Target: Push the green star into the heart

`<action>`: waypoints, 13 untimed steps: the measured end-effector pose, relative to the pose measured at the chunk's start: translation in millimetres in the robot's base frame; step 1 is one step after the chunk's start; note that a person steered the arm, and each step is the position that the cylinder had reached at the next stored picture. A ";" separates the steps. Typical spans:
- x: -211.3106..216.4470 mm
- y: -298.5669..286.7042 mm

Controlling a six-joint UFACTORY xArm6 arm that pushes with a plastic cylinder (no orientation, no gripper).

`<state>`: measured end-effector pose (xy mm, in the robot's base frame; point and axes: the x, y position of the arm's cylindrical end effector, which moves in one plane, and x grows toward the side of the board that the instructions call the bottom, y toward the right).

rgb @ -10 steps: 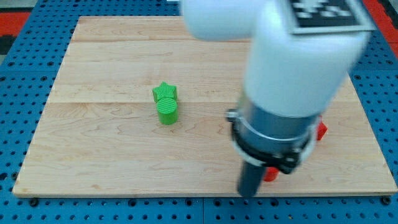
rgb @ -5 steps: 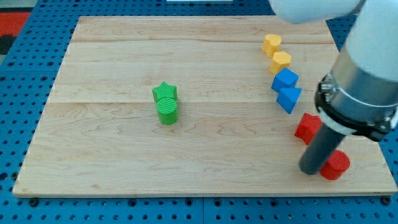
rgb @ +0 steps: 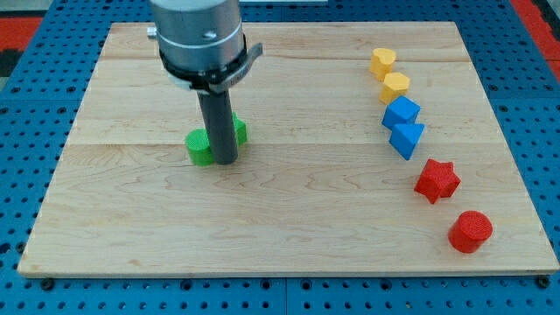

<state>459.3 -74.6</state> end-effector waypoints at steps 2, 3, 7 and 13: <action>-55.9 0.8; -116.2 -5.4; -221.7 71.9; -181.3 147.8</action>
<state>277.9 73.2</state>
